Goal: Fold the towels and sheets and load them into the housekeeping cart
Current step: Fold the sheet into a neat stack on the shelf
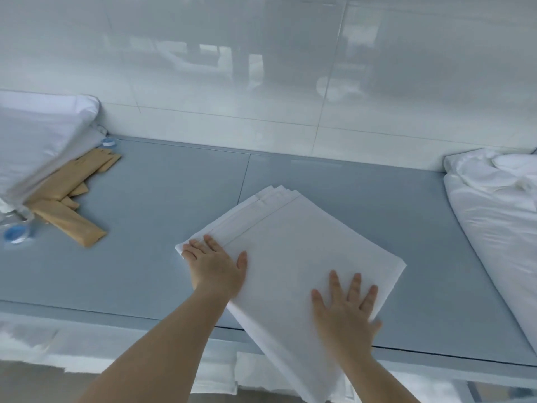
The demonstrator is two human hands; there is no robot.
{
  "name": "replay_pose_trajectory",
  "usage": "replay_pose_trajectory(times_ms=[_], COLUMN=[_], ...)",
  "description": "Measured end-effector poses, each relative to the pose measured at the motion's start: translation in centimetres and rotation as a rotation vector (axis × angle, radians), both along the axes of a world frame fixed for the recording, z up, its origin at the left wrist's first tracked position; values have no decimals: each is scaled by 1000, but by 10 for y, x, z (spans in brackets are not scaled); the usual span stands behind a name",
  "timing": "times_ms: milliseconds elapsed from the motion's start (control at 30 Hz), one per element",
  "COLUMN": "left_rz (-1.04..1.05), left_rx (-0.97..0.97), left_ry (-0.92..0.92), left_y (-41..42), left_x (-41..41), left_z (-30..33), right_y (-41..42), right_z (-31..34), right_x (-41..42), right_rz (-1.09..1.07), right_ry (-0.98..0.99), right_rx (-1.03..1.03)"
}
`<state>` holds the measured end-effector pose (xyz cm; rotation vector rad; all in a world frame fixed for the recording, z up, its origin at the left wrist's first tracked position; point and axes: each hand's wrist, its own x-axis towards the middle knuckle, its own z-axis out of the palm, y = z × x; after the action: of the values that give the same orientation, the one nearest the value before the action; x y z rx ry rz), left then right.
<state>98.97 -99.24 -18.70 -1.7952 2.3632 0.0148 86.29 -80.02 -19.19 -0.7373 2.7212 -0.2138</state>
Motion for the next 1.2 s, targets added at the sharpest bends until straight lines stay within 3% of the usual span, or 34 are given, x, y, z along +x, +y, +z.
replay_pose_trajectory(times_ms=[200,400,733,1200], left_rz=[-141,-429,-204,-150], left_rx=[-83,60,7,-36], left_ry=[-174,114,174,206], left_y=[-14,-56,-97,-150], left_x=[61,122,211,232], left_z=[13,-2,-22,-27], right_y=[-19,-70,-162,-230], right_z=[1,-4,-4,-10], right_x=[28,47,90,102], right_rz=[165,317,536,583], right_ry=[88,138,178,224], right_rx=[10,23,7,-9])
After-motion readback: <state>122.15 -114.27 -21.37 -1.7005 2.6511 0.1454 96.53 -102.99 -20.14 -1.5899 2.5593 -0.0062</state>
